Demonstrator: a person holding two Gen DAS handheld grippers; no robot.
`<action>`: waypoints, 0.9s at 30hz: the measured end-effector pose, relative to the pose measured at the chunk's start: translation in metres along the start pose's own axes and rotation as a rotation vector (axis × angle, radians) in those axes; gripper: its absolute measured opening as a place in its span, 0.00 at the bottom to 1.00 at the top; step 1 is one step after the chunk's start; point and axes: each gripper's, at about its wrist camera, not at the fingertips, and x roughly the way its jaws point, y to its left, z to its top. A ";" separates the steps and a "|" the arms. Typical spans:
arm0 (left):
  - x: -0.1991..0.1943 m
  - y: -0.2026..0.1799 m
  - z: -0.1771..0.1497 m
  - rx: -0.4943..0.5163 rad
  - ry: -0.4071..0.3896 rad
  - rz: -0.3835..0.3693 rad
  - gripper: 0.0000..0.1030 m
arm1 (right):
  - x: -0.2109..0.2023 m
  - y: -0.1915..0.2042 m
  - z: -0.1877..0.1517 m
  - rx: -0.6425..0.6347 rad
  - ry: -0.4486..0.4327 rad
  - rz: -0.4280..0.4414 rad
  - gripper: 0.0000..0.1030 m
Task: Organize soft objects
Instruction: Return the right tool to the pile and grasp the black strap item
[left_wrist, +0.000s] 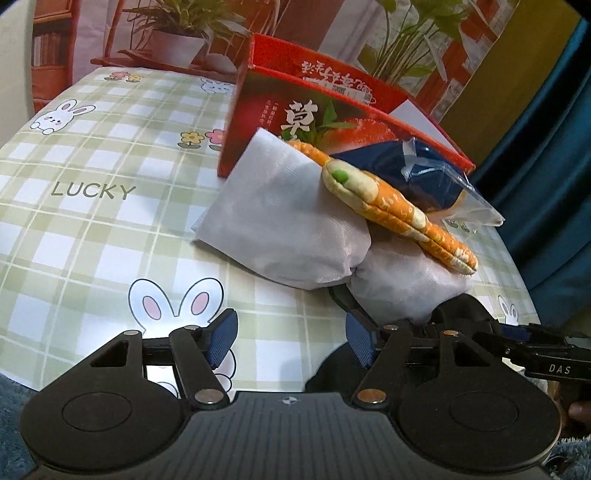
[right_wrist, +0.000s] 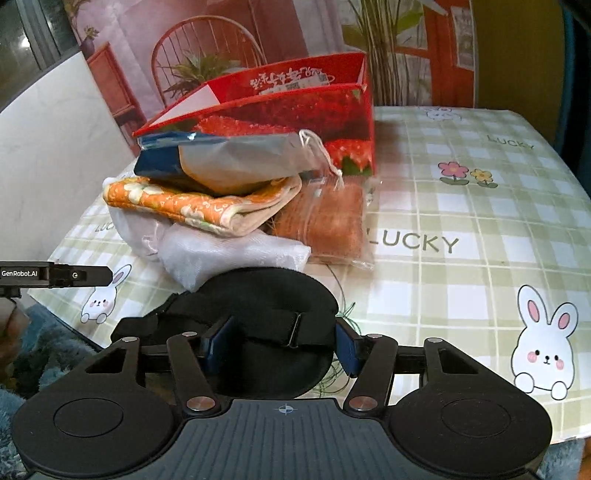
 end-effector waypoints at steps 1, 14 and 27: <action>0.000 -0.001 0.000 0.004 0.003 0.000 0.65 | 0.001 0.001 0.000 -0.003 0.000 0.001 0.52; 0.019 -0.009 -0.005 0.073 0.098 0.020 0.71 | 0.021 0.023 0.010 -0.083 0.011 0.041 0.47; 0.037 -0.022 -0.008 0.167 0.137 0.053 0.72 | 0.019 0.022 0.005 -0.080 -0.010 0.057 0.47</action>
